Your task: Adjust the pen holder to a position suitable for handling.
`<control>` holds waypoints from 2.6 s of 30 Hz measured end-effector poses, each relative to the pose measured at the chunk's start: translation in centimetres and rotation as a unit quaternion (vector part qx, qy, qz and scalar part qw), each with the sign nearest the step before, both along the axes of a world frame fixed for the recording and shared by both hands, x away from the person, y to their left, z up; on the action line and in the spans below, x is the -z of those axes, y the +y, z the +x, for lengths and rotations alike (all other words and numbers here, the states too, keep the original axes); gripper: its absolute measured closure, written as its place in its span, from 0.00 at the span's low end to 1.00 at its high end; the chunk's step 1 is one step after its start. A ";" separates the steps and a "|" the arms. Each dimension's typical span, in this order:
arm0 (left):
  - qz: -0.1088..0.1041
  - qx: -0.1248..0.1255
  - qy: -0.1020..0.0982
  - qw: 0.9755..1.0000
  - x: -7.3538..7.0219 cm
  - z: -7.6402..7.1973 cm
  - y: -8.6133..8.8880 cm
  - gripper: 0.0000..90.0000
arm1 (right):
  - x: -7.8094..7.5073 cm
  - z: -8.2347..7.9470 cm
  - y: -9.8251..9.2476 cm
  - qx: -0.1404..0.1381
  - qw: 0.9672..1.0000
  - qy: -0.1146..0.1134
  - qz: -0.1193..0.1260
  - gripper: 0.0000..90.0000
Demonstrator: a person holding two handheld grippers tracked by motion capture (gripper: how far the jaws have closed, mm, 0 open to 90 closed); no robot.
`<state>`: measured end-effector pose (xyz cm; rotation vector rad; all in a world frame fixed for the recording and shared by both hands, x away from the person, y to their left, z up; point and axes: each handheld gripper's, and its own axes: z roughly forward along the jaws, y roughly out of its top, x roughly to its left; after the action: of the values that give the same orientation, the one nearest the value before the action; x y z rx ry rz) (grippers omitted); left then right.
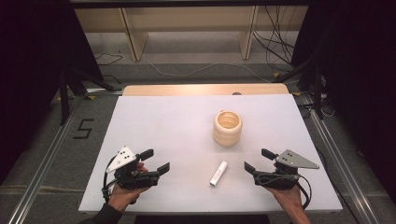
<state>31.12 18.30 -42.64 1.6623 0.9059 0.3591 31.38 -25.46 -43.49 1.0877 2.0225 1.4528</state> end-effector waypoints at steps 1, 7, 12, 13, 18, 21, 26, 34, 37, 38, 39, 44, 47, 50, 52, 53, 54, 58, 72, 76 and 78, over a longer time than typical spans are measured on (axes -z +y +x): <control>0.000 0.000 0.000 1.000 0.0 0.0 0.0 0.18 | 0.0 0.0 0.0 0.001 1.000 0.000 0.000 0.18; -0.003 -0.001 0.000 1.000 0.0 0.0 0.0 0.18 | 0.0 0.1 0.0 0.004 1.000 0.001 0.001 0.19; -0.002 -0.001 0.000 1.000 0.0 0.0 0.0 0.18 | 0.0 0.2 -0.1 0.007 1.000 0.002 0.000 0.19; -0.001 0.000 0.000 1.000 0.0 0.0 0.0 0.18 | 0.1 0.2 0.0 0.007 1.000 0.002 0.000 0.19; -0.003 -0.001 0.000 1.000 0.0 0.0 0.0 0.18 | 0.1 0.5 -0.1 0.011 1.000 0.004 -0.002 0.19; -0.002 -0.001 0.000 1.000 0.0 0.0 0.0 0.18 | 0.0 0.6 -0.2 0.016 1.000 0.004 -0.004 0.20; -0.002 -0.001 0.000 1.000 0.0 0.0 0.0 0.18 | 0.0 1.2 -0.3 0.027 1.000 0.003 -0.009 0.21; -0.004 -0.003 -0.001 1.000 -0.1 0.0 0.1 0.18 | 0.1 2.6 -1.0 0.049 0.999 0.006 -0.023 0.25; -0.002 -0.004 -0.001 1.000 -0.1 0.1 0.1 0.18 | 0.3 3.4 -1.4 0.062 0.998 0.011 -0.025 0.31; -0.001 -0.003 -0.001 1.000 -0.1 0.0 0.0 0.18 | 0.4 3.8 -1.5 0.069 0.997 0.014 -0.029 0.34; 0.000 -0.003 -0.002 1.000 -0.1 0.0 0.0 0.18 | 0.5 4.1 -1.6 0.072 0.997 0.014 -0.032 0.37; -0.003 -0.003 0.000 1.000 0.0 0.1 0.1 0.18 | 1.1 5.9 -1.9 0.094 0.994 0.023 -0.045 0.46; -0.003 -0.003 0.000 1.000 0.0 0.1 0.1 0.18 | 1.4 6.9 -2.1 0.102 0.993 0.026 -0.047 0.51; -0.003 -0.003 -0.001 1.000 0.0 0.1 0.1 0.18 | 1.7 7.8 -2.2 0.110 0.992 0.033 -0.048 0.57; -0.002 -0.003 -0.001 1.000 0.0 0.1 0.1 0.18 | 1.9 8.4 -2.3 0.112 0.992 0.038 -0.042 0.63; -0.002 -0.003 0.000 1.000 0.0 0.1 0.1 0.18 | 2.0 8.6 -2.3 0.111 0.992 0.038 -0.042 0.66; -0.002 -0.004 0.000 1.000 0.0 0.1 0.1 0.18 | 2.0 8.9 -2.3 0.113 0.992 0.042 -0.042 0.69; -0.003 -0.004 -0.001 1.000 0.0 0.1 0.1 0.18 | 2.5 10.1 -2.0 0.111 0.991 0.050 -0.048 0.81; -0.003 -0.005 0.000 1.000 0.0 0.1 0.1 0.18 | 3.5 13.1 -0.2 0.102 0.991 0.070 -0.042 1.00; -0.003 -0.006 0.000 1.000 0.0 0.1 0.1 0.18 | 3.8 13.8 0.3 0.104 0.991 0.078 -0.039 1.00; -0.002 -0.006 0.000 1.000 0.0 0.1 0.1 0.18 | 3.9 14.0 0.5 0.104 0.991 0.081 -0.037 1.00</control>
<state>31.22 18.44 -42.60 1.6530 0.9151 0.3648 45.40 -24.97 -47.44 1.3790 1.9831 1.2106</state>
